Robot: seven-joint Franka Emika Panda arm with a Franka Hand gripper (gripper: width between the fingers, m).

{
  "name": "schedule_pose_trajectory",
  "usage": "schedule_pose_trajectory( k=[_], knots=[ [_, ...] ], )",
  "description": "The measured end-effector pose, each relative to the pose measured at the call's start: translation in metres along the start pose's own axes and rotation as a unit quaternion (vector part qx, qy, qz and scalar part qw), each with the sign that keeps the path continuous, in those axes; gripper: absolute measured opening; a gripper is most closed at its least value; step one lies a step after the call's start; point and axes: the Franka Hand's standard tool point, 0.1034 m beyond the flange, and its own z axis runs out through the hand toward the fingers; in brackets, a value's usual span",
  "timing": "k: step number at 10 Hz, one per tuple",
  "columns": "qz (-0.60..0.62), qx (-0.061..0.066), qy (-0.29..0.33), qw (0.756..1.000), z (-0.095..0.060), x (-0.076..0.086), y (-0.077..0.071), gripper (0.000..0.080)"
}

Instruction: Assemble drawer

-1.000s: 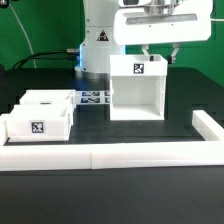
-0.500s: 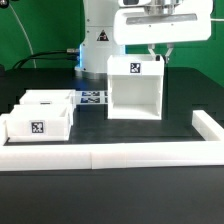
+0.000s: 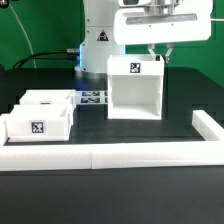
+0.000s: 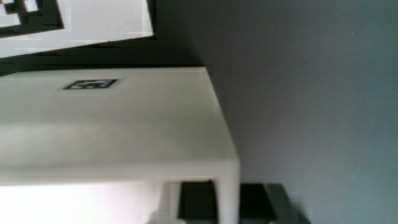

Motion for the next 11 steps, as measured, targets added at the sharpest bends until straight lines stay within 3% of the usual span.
schedule_pose_trajectory(
  k=[7, 11],
  knots=[
    [-0.055, 0.024, 0.023, 0.998, 0.000, 0.104, -0.013, 0.0041],
    [-0.046, 0.033, 0.060, 0.997, -0.001, 0.145, -0.017, 0.0042]
  ],
)
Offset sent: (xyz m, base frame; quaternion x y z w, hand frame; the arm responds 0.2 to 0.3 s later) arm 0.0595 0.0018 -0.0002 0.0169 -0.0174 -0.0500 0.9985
